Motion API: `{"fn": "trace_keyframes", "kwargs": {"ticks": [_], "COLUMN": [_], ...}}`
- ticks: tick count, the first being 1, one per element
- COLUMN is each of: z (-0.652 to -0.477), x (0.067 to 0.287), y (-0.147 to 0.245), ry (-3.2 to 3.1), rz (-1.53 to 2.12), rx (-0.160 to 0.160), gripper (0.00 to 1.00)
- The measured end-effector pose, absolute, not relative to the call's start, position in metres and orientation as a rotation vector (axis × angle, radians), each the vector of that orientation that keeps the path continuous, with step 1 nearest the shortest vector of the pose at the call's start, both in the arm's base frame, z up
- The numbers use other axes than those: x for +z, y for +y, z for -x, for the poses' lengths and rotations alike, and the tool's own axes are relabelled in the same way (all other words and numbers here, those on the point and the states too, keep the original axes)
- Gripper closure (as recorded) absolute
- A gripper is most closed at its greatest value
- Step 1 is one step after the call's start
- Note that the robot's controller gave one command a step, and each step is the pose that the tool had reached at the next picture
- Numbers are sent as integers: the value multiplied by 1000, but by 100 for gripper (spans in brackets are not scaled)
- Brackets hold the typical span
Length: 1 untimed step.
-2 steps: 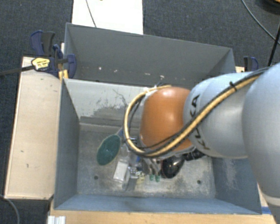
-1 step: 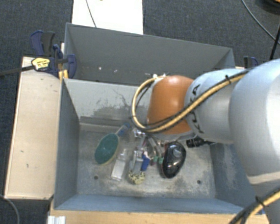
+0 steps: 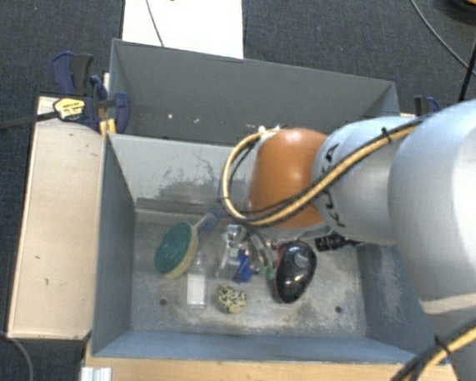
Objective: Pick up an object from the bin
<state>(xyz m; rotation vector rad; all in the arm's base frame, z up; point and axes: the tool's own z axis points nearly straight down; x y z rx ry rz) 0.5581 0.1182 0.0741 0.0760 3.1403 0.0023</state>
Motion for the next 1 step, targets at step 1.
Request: {"fn": "trace_keyframes", "kwargs": {"ticks": [1], "z": [-558], "x": [74], "y": [118], "ry": [3140], "rz": [-79], "rx": [2], "gripper": [0]}}
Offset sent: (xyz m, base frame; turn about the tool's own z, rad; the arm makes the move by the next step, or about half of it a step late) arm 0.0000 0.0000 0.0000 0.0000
